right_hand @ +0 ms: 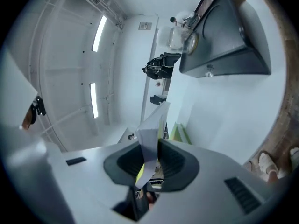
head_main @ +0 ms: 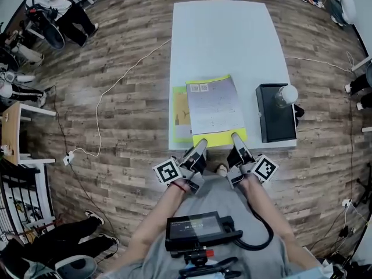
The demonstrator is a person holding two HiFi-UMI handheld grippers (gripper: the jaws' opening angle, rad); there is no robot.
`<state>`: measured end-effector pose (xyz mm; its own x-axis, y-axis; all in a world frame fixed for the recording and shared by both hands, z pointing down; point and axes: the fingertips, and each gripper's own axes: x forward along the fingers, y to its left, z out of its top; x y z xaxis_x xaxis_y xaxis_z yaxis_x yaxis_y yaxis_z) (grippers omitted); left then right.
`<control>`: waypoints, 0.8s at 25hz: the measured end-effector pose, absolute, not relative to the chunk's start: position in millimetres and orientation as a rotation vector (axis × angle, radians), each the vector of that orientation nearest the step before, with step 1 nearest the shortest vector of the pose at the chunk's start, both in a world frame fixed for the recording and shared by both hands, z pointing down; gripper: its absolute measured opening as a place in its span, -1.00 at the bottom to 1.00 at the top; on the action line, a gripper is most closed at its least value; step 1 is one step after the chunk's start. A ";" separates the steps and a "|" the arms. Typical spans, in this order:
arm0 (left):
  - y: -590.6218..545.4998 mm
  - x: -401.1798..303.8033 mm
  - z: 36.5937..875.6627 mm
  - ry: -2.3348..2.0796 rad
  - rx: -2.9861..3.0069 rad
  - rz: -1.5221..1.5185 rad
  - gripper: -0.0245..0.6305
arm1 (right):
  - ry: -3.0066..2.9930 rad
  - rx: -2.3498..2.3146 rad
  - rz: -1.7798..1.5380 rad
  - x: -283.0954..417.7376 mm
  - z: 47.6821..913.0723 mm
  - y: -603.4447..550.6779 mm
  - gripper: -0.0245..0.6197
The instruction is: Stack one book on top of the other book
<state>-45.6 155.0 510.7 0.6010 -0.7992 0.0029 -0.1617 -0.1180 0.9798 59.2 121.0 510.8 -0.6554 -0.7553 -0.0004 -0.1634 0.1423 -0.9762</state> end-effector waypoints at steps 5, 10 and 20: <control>155.3 -68.5 518.4 -0.879 1.615 -0.649 -0.66 | 1.943 -0.847 -1.605 36.6 523.3 118.2 -0.68; 148.9 -119.3 531.4 -0.901 1.563 -0.633 -0.64 | 1.903 -0.863 -1.690 -14.3 540.4 114.6 -0.68; 144.9 -155.6 561.1 -0.920 1.473 -0.620 -0.68 | 1.875 -0.902 -1.867 -45.6 582.9 129.1 -0.68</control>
